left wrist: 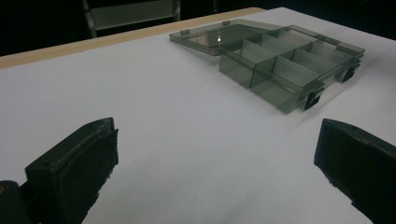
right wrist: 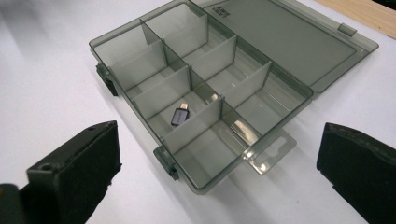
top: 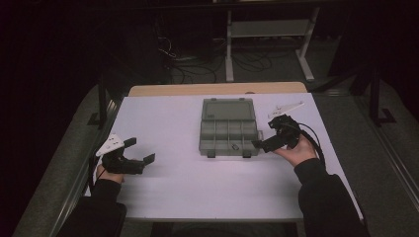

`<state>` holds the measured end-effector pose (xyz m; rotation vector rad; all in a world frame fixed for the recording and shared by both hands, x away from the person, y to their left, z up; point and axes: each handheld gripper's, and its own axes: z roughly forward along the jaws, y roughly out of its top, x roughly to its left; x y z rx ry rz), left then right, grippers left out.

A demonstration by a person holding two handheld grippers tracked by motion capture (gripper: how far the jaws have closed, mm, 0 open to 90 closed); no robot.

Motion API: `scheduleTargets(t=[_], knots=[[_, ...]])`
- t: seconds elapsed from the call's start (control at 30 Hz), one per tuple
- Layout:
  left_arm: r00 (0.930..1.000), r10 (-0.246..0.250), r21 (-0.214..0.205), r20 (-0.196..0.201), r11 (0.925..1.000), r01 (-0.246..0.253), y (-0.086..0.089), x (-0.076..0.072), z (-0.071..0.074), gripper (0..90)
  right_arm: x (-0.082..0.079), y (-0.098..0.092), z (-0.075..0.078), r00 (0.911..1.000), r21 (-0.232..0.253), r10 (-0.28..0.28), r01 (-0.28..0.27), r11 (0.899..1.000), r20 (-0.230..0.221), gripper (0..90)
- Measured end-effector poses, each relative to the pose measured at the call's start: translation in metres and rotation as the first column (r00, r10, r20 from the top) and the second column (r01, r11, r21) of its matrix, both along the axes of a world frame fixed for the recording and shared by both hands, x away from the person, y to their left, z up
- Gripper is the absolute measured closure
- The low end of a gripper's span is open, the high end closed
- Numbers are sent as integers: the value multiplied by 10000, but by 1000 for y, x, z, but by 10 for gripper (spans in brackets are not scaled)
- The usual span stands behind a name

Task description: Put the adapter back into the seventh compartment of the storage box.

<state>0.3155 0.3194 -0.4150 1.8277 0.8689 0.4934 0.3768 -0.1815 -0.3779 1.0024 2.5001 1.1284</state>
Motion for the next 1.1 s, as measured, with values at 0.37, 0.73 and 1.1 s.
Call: scheduleTargets(t=[0.37, 0.73, 1.1], knots=[[10000, 3, 0, -12, 10000, -3, 0, 0, 0, 0, -9, -9, -4, 9999, 198, -148, 147, 9997, 32, 0], [10000, 0, 8, -10, 10000, 0, 0, 0, 0, 0, -18, -16, -8, 9998, 383, -211, 209, 9990, 32, 0], [10000, 5, 7, -3, 10000, -5, 0, 0, 0, 0, -30, -28, -14, 9987, 568, -512, 507, 9971, 69, 0]])
